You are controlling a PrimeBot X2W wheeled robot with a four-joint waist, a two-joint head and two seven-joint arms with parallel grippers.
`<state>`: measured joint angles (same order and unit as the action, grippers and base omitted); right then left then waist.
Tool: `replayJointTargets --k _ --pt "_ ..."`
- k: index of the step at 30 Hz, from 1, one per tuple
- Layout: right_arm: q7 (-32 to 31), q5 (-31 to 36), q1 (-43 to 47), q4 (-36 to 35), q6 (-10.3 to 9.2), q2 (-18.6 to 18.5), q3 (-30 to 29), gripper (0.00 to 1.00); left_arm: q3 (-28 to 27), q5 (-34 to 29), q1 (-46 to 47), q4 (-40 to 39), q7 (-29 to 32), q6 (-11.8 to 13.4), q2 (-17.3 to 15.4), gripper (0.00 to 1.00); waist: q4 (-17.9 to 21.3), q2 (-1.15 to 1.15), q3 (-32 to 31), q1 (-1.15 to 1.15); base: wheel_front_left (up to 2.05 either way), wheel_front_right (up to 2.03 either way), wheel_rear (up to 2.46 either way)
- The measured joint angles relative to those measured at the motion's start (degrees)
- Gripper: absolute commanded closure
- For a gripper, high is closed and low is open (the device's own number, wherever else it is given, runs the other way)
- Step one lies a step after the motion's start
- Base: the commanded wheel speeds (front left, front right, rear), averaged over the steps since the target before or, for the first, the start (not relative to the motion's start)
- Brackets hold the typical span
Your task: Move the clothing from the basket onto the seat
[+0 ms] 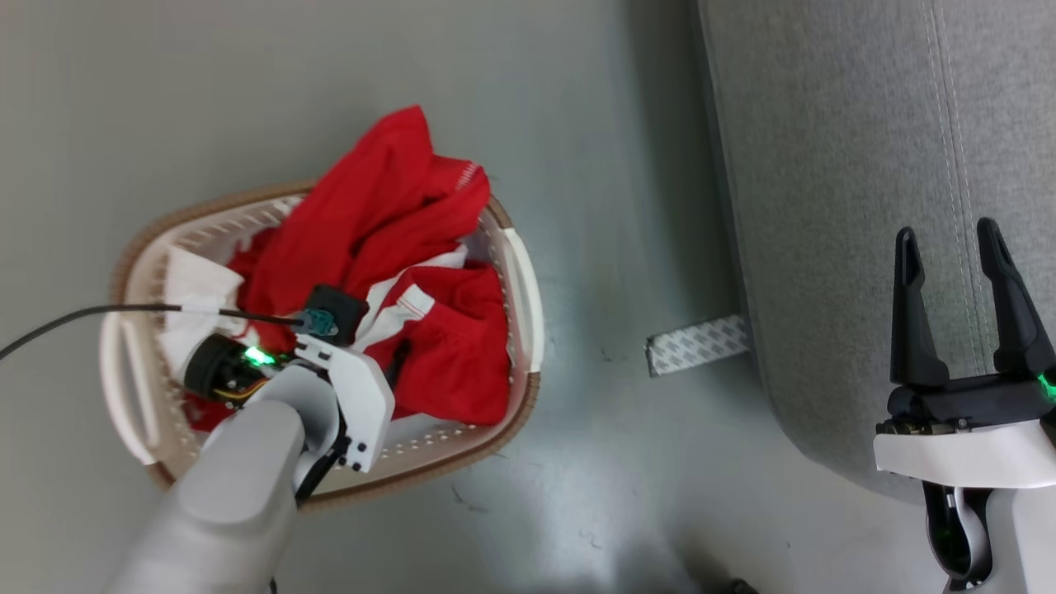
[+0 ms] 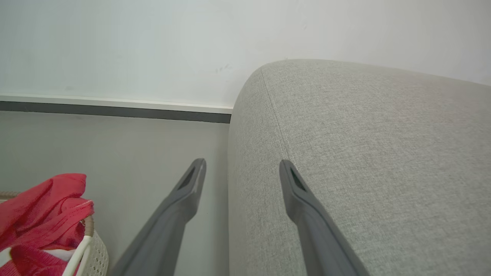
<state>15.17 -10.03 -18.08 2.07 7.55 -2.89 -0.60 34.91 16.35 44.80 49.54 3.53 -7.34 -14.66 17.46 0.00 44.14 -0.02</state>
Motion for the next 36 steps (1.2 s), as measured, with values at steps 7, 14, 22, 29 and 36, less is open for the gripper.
replayJointTargets --k 7,14,22,29,36 --pt "0.0 0.0 -0.6 -0.2 0.00 0.0 0.1 0.00 3.2 3.4 2.0 1.9 -2.3 0.0 -0.8 1.00 3.2 0.00 4.4 0.00 0.00 0.00 0.00" --pt "0.0 1.0 -0.6 0.7 0.00 0.0 -0.7 0.00 5.8 7.1 0.9 2.4 -8.5 0.0 0.7 1.00 2.4 0.00 0.7 0.01 0.00 0.00 0.00" --pt "0.0 3.6 2.7 2.6 0.00 0.1 -1.7 0.00 6.3 11.8 -4.1 1.7 -14.8 0.0 3.2 1.00 -0.7 0.00 -9.4 0.01 0.00 0.00 0.00" --pt "0.0 5.5 7.8 4.1 0.00 0.1 -2.7 0.00 6.2 14.4 -8.9 -2.5 -16.6 0.0 4.5 1.00 -4.4 0.00 -20.0 0.03 0.00 0.00 0.00" --pt "0.0 6.8 11.7 5.4 0.00 0.1 -3.3 0.00 6.4 16.5 -13.6 -9.1 -14.9 0.4 4.0 1.00 -8.7 0.00 -29.8 0.03 0.00 0.00 0.00"
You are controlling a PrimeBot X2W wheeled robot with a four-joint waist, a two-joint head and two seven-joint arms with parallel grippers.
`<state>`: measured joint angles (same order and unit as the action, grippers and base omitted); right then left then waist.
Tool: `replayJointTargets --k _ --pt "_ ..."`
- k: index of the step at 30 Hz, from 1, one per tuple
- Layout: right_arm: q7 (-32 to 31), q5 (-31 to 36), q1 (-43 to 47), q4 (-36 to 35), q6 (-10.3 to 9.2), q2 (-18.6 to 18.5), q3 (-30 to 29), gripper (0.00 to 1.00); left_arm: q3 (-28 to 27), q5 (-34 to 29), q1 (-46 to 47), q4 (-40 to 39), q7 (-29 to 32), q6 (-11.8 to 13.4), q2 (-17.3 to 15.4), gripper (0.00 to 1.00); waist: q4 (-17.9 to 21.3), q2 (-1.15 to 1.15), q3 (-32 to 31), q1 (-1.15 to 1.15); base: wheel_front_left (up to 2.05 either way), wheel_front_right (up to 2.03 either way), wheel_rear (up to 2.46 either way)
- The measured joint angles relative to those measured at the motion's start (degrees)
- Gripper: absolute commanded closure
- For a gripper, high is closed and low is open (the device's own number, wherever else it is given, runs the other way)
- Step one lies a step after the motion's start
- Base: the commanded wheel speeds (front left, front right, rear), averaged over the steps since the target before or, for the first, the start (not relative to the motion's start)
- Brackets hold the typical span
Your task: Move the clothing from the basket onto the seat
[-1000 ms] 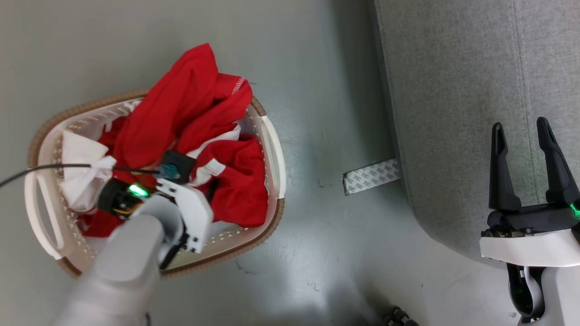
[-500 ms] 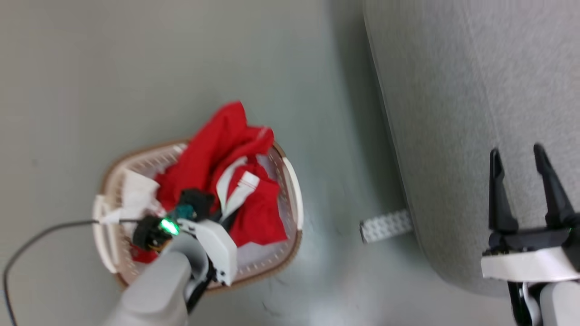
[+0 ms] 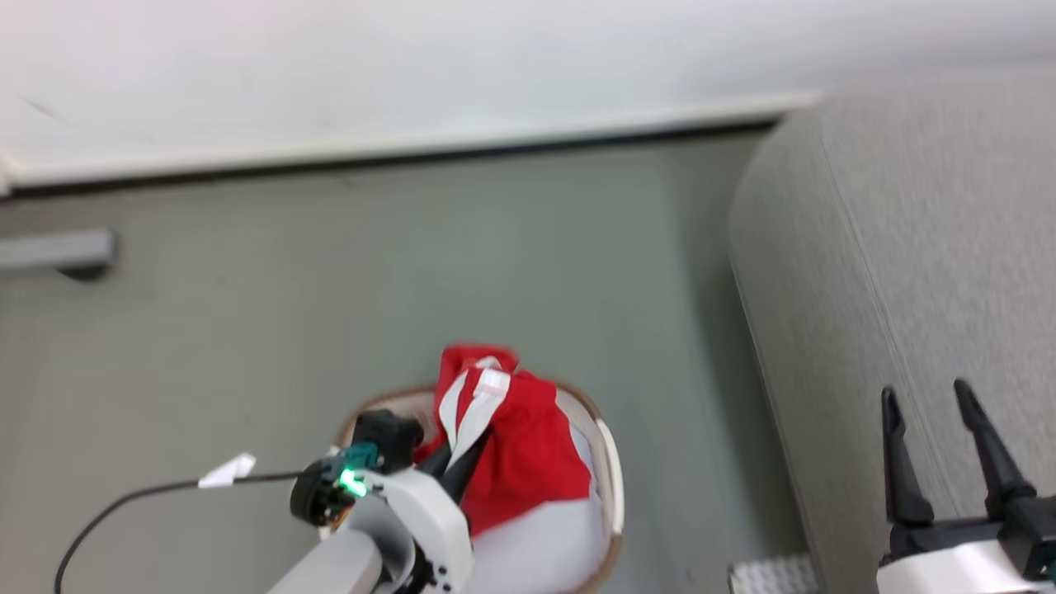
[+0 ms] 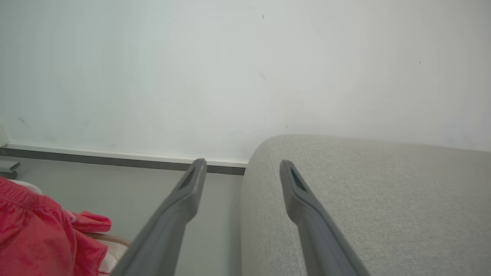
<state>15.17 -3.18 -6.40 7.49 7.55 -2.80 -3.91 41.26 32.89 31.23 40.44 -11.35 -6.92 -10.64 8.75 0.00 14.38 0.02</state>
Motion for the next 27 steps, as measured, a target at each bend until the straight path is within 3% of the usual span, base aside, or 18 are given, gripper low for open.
replayJointTargets --k 6,13,20,27 --pt "0.0 -0.2 2.6 0.7 0.00 0.0 0.1 0.00 -0.3 1.0 -4.7 -9.6 2.8 2.0 -3.1 1.00 -2.8 0.00 -6.9 0.01 0.00 0.00 0.00" --pt "0.0 -0.4 5.1 1.4 0.00 0.0 0.5 0.00 -1.9 1.4 -7.6 -23.1 5.8 6.4 -7.3 1.00 -4.1 0.00 -12.4 0.00 0.00 0.00 0.00" --pt "0.0 -0.6 6.8 1.6 0.00 0.0 0.5 0.00 -3.6 1.4 -8.8 -32.4 7.9 10.3 -10.2 1.00 -3.1 0.00 -14.9 -0.01 0.00 0.00 0.00" --pt "0.0 -0.6 7.9 1.8 0.00 0.0 1.6 0.00 -5.6 1.2 -9.2 -35.8 7.7 13.1 -11.6 1.00 -0.9 0.00 -16.5 -0.01 0.00 0.00 0.00"
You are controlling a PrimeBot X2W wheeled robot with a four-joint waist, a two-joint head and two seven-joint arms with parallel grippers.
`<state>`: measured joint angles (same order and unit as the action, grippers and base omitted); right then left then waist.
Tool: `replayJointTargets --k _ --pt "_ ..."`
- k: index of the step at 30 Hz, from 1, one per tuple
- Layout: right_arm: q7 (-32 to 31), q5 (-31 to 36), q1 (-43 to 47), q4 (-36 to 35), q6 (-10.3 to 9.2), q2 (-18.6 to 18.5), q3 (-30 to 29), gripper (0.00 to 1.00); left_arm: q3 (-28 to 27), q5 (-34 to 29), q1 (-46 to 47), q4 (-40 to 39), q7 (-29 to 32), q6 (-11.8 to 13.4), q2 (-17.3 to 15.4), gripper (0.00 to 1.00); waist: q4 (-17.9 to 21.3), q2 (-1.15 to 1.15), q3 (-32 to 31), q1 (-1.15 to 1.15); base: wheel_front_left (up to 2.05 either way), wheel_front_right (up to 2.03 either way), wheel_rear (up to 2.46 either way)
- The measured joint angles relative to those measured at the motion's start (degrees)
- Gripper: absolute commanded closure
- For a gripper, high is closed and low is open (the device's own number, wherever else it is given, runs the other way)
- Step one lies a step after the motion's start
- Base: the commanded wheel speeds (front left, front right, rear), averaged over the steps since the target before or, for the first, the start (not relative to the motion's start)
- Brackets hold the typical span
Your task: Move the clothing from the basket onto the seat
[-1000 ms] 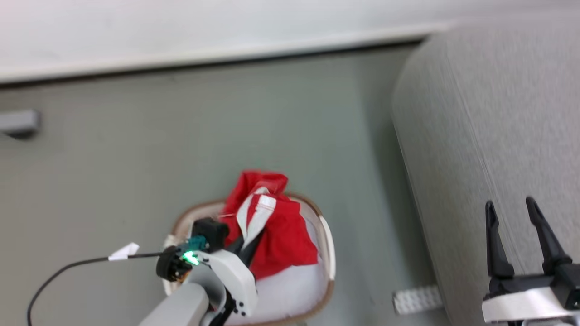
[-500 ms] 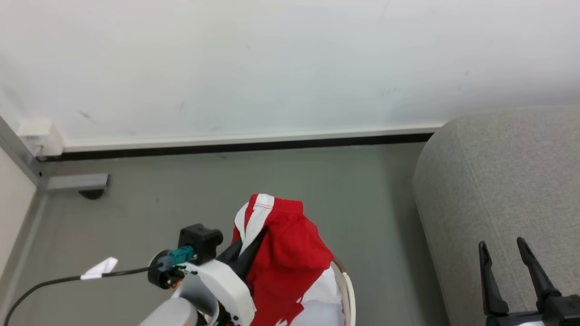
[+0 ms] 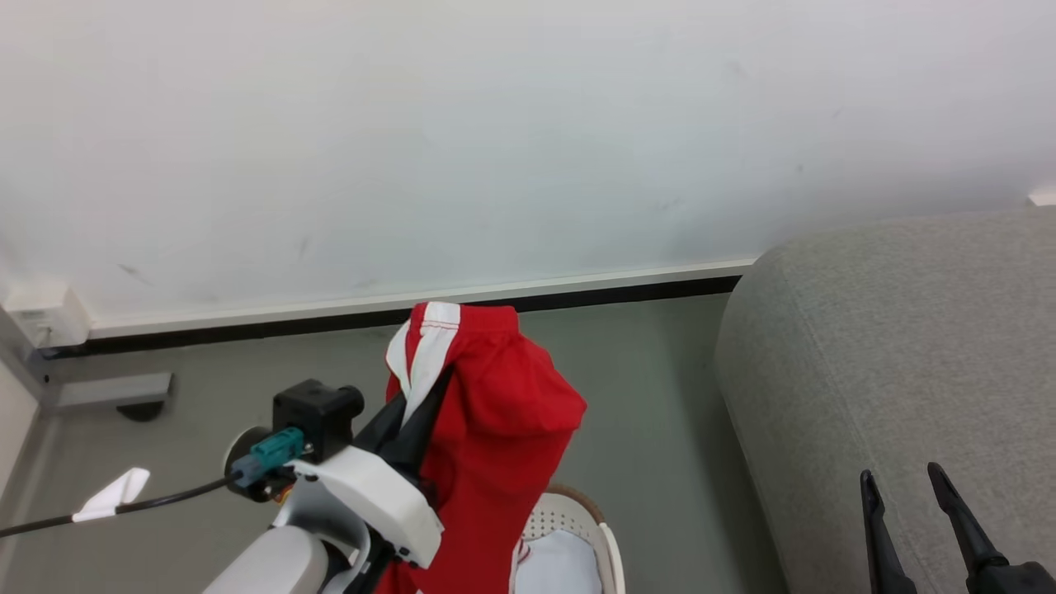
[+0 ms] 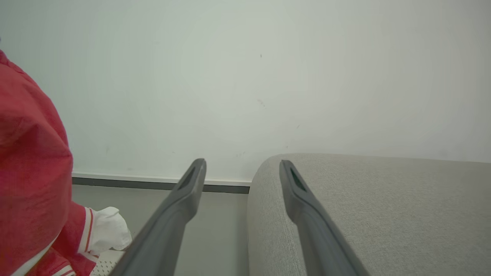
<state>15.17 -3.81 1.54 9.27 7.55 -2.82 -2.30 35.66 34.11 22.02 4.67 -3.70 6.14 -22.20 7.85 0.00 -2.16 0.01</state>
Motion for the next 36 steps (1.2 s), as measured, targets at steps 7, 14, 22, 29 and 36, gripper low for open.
replayJointTargets --k 7,14,22,29,36 --pt "0.0 0.4 0.9 0.0 0.00 0.0 0.1 0.00 -0.3 0.0 0.0 -1.5 0.0 1.1 -0.1 1.00 1.2 0.00 -0.6 0.00 0.00 0.00 0.00" --pt "0.0 2.6 0.4 -1.3 0.00 0.0 2.8 0.00 0.5 0.0 0.1 -1.6 0.2 1.0 0.2 1.00 1.0 0.00 -0.5 -0.01 0.00 0.00 0.00" --pt "0.0 6.7 -8.6 -0.9 0.00 -3.3 19.9 0.00 1.9 -0.2 1.8 -1.0 0.4 0.2 1.9 1.00 0.5 0.00 0.5 -0.02 0.00 0.00 0.00" --pt "0.0 8.9 -17.4 7.0 0.00 -6.7 31.3 0.00 3.7 -0.4 4.1 0.4 0.6 -1.0 3.8 1.00 -1.0 0.00 0.7 -0.01 0.00 0.00 0.00" --pt "0.0 9.7 -22.3 14.1 0.01 -6.1 34.2 0.00 5.9 -0.8 5.5 0.9 1.2 -2.1 5.5 1.00 -2.6 0.00 0.4 -0.01 0.00 0.00 0.00"
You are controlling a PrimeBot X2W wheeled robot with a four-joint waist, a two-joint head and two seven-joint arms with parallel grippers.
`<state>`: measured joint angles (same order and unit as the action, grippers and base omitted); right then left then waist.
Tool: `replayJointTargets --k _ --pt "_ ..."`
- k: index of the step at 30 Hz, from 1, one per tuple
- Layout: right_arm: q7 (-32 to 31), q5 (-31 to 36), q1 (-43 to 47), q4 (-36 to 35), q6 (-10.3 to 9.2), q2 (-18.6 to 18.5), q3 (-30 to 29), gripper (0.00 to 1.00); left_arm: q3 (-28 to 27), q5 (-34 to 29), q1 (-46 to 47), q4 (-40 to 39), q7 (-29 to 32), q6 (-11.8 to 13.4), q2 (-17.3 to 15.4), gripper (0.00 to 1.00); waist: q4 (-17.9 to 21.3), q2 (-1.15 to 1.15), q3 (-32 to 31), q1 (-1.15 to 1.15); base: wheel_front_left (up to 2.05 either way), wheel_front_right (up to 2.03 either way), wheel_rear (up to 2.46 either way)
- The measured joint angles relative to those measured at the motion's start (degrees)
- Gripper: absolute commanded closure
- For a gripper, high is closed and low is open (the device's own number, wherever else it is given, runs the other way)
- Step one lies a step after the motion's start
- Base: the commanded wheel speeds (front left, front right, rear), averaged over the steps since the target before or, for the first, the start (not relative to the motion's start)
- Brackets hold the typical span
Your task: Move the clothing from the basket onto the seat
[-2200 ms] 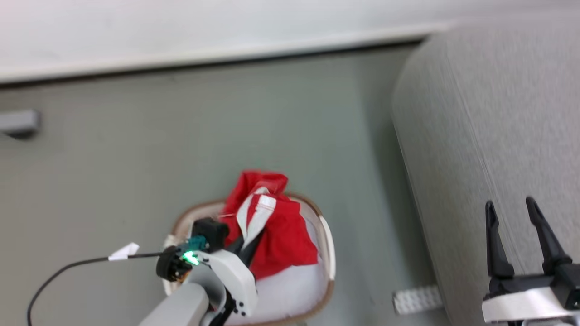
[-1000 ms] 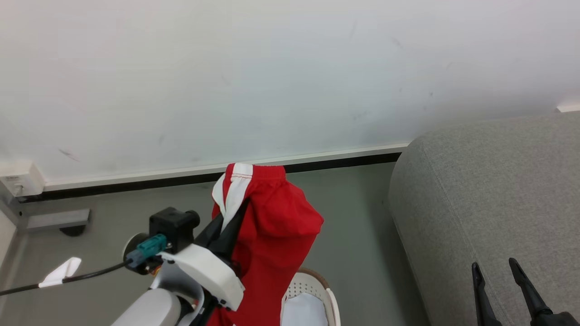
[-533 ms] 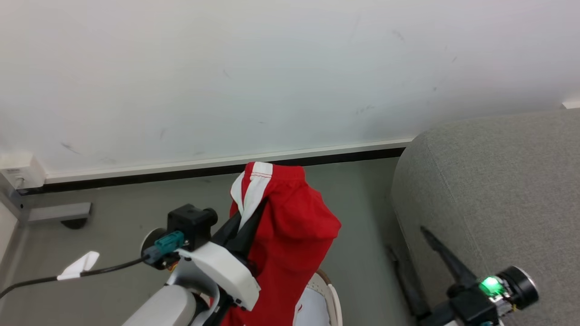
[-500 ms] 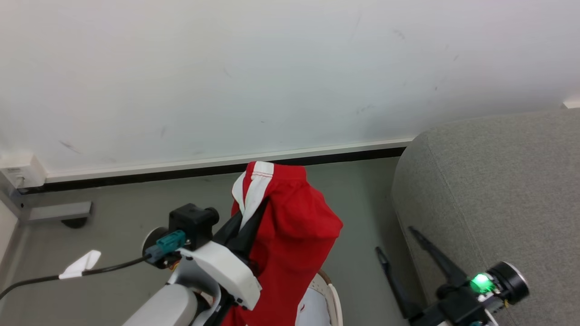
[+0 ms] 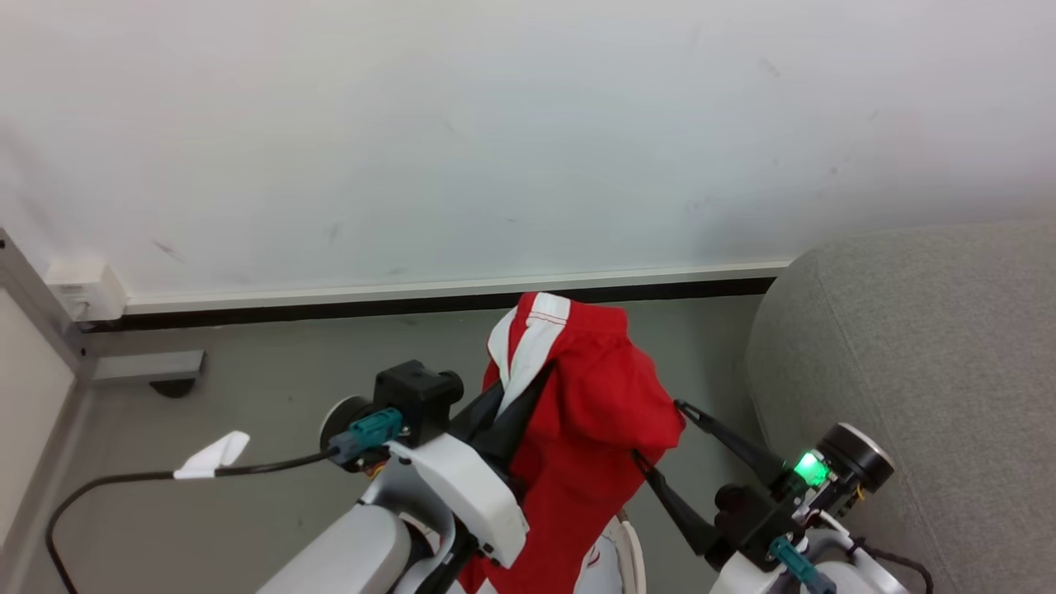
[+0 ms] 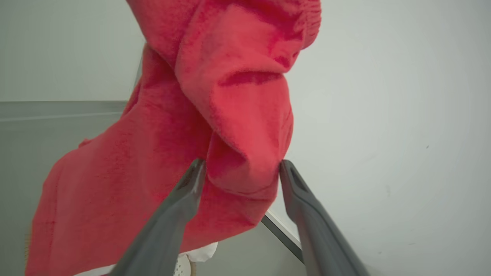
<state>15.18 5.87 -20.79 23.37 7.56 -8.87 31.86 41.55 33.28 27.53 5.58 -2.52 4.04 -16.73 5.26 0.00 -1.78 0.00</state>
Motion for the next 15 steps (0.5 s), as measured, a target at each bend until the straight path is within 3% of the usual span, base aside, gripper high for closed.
replayJointTargets --k 10,11,12,13,15 --pt "0.0 0.3 -2.4 6.2 0.00 3.3 -1.8 0.00 2.1 0.4 0.7 0.4 1.0 -1.9 1.4 1.00 -1.4 0.00 -0.4 0.00 0.00 0.00 0.00" --pt "0.0 -0.5 -2.9 7.1 -0.01 3.6 -1.7 0.22 2.2 0.5 0.7 0.4 1.0 -2.0 1.5 1.00 -1.5 0.00 -0.4 0.00 0.00 0.00 0.00" --pt "0.0 -2.0 -3.0 8.6 -0.01 4.1 -1.5 0.72 2.3 0.5 0.7 0.4 1.2 -2.0 1.5 1.00 -1.5 0.00 -0.4 0.00 0.00 0.00 0.00" --pt "0.0 -3.8 -3.0 9.8 -0.01 4.5 -1.7 1.00 2.3 0.6 0.7 0.5 1.2 -2.0 1.5 1.00 -1.6 0.00 -0.4 0.00 0.00 0.00 0.00" --pt "0.0 -6.1 -3.4 10.5 -0.01 5.1 -1.9 1.00 2.4 0.7 0.7 0.7 1.4 -2.0 1.5 1.00 -1.6 0.00 -0.4 0.00 0.00 0.00 0.00"
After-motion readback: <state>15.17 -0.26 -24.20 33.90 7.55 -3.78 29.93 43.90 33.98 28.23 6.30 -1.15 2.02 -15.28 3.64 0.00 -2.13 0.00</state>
